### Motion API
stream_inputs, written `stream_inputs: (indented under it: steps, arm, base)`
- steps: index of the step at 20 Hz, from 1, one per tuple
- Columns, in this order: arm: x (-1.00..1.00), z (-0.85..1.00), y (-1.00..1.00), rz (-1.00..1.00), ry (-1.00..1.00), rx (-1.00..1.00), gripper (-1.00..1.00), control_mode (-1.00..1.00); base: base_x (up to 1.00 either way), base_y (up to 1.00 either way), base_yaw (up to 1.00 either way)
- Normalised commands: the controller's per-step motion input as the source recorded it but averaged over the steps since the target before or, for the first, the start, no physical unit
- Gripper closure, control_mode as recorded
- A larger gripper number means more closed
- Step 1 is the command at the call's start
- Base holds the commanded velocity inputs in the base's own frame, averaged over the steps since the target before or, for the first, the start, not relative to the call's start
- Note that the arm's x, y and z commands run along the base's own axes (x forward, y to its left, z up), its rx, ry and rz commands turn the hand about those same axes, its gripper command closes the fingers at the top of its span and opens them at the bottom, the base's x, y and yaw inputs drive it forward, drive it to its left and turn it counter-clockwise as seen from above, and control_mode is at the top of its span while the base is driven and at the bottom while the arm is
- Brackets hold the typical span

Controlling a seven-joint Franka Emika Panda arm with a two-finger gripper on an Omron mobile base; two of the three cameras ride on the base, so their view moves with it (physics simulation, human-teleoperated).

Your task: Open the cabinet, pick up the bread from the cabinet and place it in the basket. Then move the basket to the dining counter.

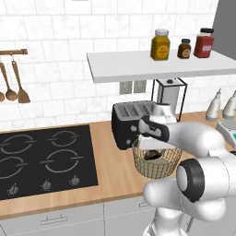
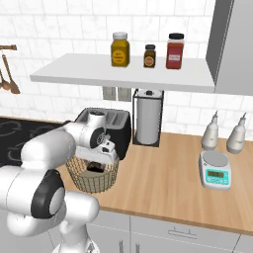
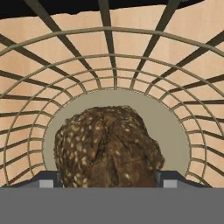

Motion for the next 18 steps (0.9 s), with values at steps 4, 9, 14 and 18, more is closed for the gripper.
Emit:
stream_inputs:
  steps: [4, 9, 14, 18]
  arm:
    - [0.00, -0.45, -0.08, 0.00, 0.00, -0.06, 1.00, -1.00]
    - [0.00, -0.10, -0.03, 0.00, 0.00, -0.02, -1.00, -1.00]
    - [-0.10, 0.00, -0.08, 0.00, -0.02, 0.00, -1.00, -1.00]
    - [-0.33, 0.02, -0.13, 0.00, -0.06, 0.00, -1.00, -1.00]
  base:
    - [0.00, 0.00, 0.00]
    - [0.00, 0.00, 0.00]
    - [0.00, 0.00, 0.00]
    - [0.00, 0.00, 0.00]
